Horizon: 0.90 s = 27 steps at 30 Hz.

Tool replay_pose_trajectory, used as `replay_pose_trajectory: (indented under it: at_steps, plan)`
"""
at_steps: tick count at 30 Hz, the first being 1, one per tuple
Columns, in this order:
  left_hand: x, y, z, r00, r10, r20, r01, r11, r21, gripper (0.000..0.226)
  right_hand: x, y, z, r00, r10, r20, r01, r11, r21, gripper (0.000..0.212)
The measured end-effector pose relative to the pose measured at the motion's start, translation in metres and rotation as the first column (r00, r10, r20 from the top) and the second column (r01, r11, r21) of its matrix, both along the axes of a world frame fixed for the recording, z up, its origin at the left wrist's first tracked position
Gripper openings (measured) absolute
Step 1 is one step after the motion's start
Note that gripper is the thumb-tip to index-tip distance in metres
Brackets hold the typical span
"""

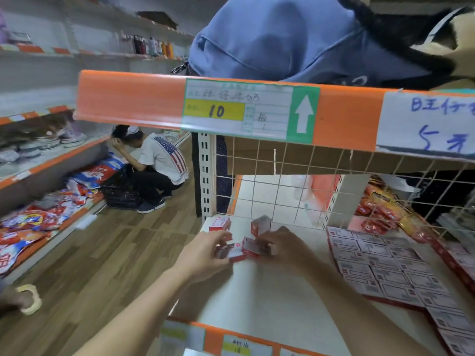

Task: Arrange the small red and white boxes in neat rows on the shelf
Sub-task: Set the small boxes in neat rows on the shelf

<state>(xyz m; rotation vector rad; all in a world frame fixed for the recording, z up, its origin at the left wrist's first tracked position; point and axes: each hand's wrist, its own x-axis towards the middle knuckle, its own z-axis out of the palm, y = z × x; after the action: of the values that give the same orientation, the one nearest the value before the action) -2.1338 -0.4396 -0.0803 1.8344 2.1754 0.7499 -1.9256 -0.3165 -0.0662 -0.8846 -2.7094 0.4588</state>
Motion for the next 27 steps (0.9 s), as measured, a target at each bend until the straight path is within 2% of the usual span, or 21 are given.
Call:
replay_pose_trajectory:
  at_steps: [6, 9, 13, 18, 23, 27]
  plan:
    - [0.014, -0.006, 0.006, 0.999, -0.044, 0.006, 0.044, 0.997, -0.058, 0.055, 0.042, -0.005, 0.006, 0.988, -0.09, 0.128, 0.092, 0.996, -0.01, 0.044]
    - [0.031, -0.01, 0.011, 0.998, -0.057, 0.03, 0.059, 0.996, -0.062, 0.052, 0.066, -0.014, 0.011, 0.986, -0.122, 0.11, 0.123, 0.992, 0.004, 0.039]
    - [0.07, -0.021, 0.022, 0.997, -0.067, 0.027, 0.069, 0.995, -0.068, 0.064, 0.101, -0.029, 0.018, 0.986, -0.136, 0.098, 0.136, 0.991, 0.011, 0.028]
    - [0.13, -0.028, 0.019, 0.997, -0.074, 0.028, 0.077, 0.993, -0.091, 0.074, 0.158, -0.056, 0.026, 0.978, -0.195, 0.078, 0.196, 0.98, -0.014, 0.029]
    - [0.19, -0.024, 0.019, 0.982, -0.16, 0.097, 0.168, 0.983, -0.069, 0.052, 0.219, -0.075, 0.025, 0.951, -0.297, 0.091, 0.299, 0.954, -0.017, 0.045]
    - [0.224, -0.017, 0.023, 0.978, -0.176, 0.109, 0.18, 0.983, -0.022, 0.049, 0.248, -0.081, 0.029, 0.932, -0.354, 0.08, 0.353, 0.935, 0.027, 0.048]
